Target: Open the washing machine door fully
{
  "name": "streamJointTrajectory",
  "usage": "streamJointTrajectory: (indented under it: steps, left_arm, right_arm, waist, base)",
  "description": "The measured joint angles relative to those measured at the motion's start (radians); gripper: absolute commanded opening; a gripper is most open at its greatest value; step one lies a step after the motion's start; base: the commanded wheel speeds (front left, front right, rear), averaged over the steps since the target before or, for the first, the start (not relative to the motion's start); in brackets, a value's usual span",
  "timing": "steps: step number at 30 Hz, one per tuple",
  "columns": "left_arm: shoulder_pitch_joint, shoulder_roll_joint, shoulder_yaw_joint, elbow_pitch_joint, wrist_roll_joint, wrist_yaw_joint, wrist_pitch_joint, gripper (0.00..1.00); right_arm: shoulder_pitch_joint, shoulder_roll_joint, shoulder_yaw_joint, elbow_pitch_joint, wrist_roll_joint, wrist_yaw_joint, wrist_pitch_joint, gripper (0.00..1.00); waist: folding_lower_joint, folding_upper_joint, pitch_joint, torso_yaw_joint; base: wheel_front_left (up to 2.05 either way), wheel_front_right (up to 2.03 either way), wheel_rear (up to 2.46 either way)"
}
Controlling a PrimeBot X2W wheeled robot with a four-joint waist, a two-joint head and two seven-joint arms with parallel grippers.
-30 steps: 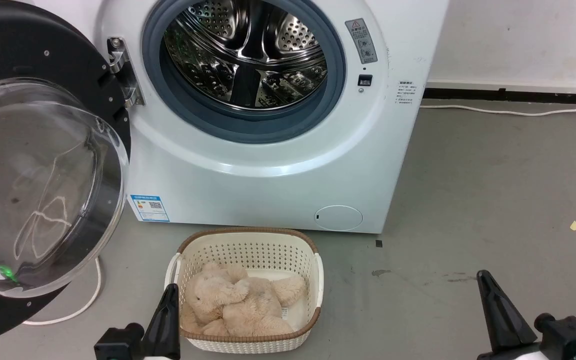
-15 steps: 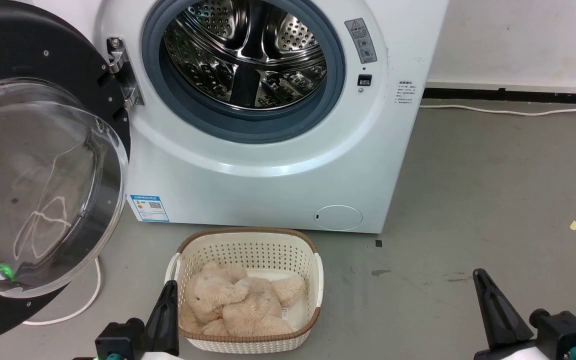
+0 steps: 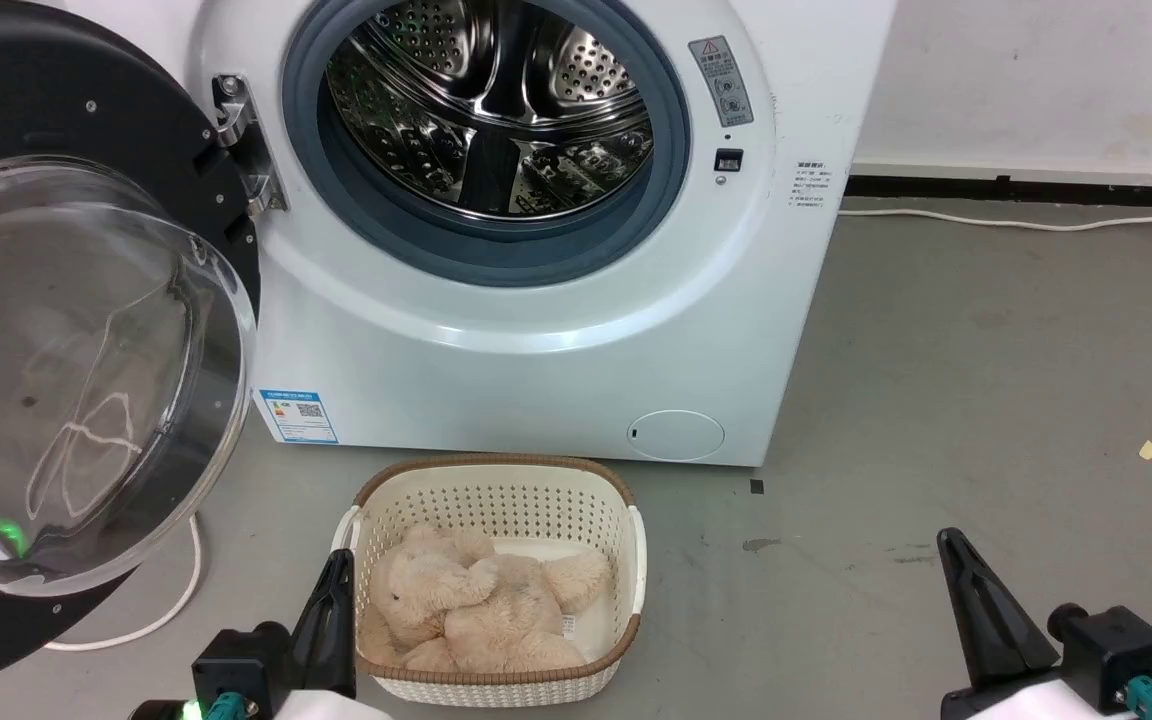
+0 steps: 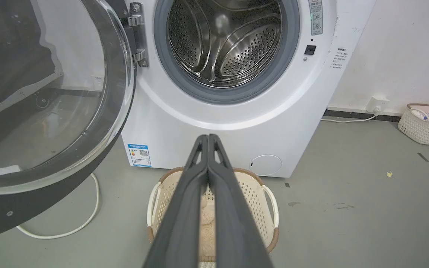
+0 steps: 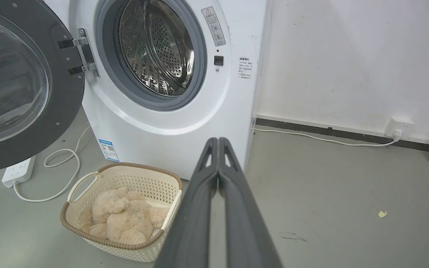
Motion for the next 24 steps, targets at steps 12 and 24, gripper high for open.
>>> streamJointTrajectory:
  steps: [12, 24]
  left_arm:
    - [-0.008, -0.004, 0.014, -0.003, 0.028, -0.004, 0.022, 0.00]
    - [-0.021, -0.007, 0.028, -0.011, 0.054, -0.011, 0.044, 0.00]
  right_arm:
    - [-0.016, 0.000, 0.005, 0.001, -0.004, 0.000, 0.027, 0.00]
    - [-0.021, 0.000, 0.010, 0.001, -0.012, 0.000, 0.052, 0.00]
  waist:
    - [0.0000, 0.0000, 0.000, -0.001]
    - [0.0000, 0.0000, 0.000, -0.001]
  base:
    - [0.00, 0.00, 0.00]
    - [0.00, 0.00, 0.00]
